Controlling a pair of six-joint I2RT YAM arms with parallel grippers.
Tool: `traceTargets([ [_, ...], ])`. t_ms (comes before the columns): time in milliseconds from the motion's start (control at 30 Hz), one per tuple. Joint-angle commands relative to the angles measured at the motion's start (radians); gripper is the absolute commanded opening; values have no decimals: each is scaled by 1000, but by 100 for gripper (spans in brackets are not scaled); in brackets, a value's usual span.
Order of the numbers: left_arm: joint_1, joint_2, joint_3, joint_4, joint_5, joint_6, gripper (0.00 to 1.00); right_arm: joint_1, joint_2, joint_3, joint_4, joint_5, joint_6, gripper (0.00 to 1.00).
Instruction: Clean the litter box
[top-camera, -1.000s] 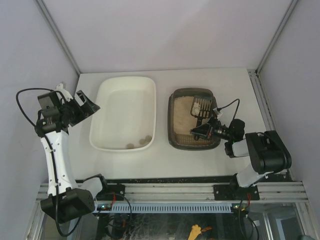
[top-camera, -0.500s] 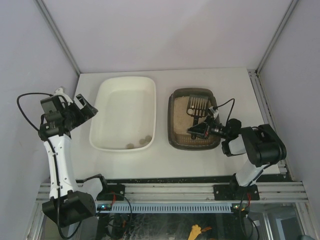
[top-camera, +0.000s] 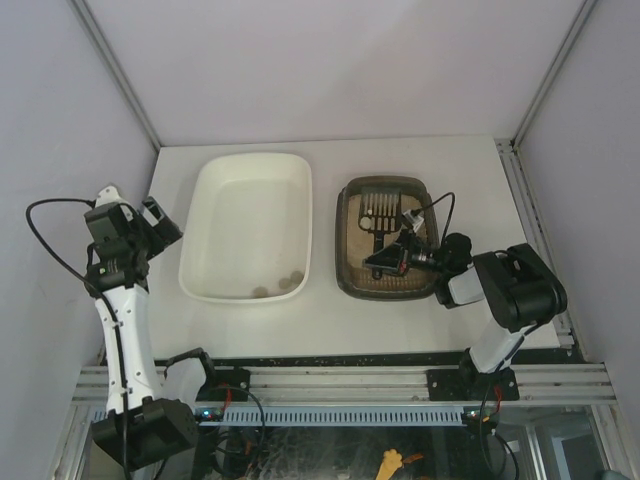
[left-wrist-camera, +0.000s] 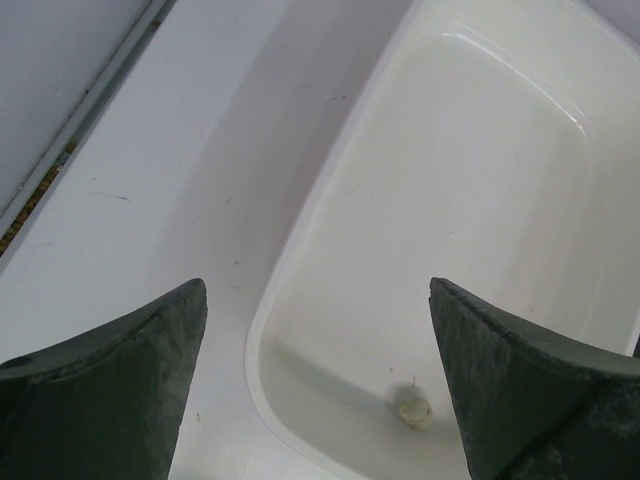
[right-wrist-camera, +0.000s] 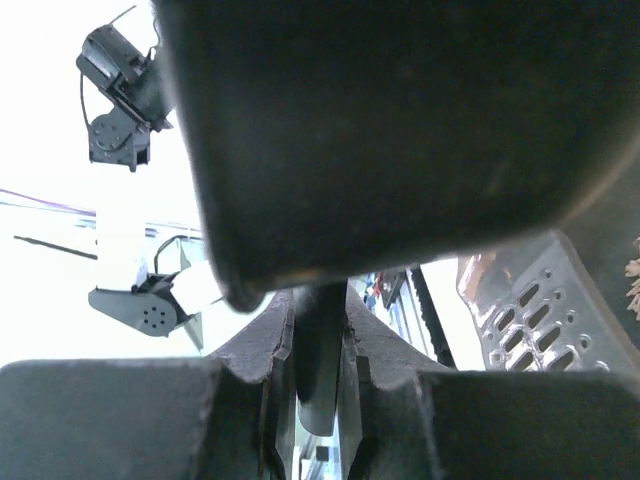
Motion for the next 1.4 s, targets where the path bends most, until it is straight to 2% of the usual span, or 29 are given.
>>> traceTargets([
  [0,5,-38,-42,86,-46,34,95,-69,20,-4,130,-1,48,0],
  [67,6,-46,-51,95,-46,42,96,-79,3,-12,128,7,40,0],
  [233,6,-44,-51,94,-30,40,95,66,-16,20,11,-5,-27,0],
  [333,6,-45,-52,96,-23,43,95,-5,11,-9,128,3,66,0],
  [433,5,-47,-52,92,-13,46,95,-80,-19,-31,126,8,65,0],
  [600,6,-41,-49,88,6,43,95,31,-30,-23,7,-10,-2,0],
  [667,4,-42,-49,88,14,40,95,-44,1,-51,129,-13,74,0],
  [767,5,-41,-47,85,17,41,95,-126,-39,-80,124,-11,58,0],
  [833,5,-36,-46,84,17,41,95,-67,-67,-62,41,-13,13,0],
  [933,6,-29,-45,85,28,33,94,38,-107,-24,-174,-8,-130,0],
  [967,5,-28,-45,86,30,29,94,33,-106,-25,-164,-16,-126,0],
  [1067,5,-34,-43,80,33,29,94,-119,-31,-69,112,-31,66,0],
  [1100,5,-34,-44,79,31,30,94,-147,-17,-73,127,-31,83,0],
  [1167,6,-31,-44,77,31,31,94,-107,-23,-70,108,-23,51,0],
  [1233,5,-26,-42,76,30,29,94,0,-43,-38,-38,-32,-40,0],
  [1300,4,-23,-39,76,32,27,94,30,-78,-28,-156,-24,-124,0],
  [1333,6,-23,-39,78,34,26,94,10,-78,-37,-145,-25,-110,0],
  [1367,6,-24,-40,79,35,27,94,-28,-64,-50,-50,-28,-59,0],
])
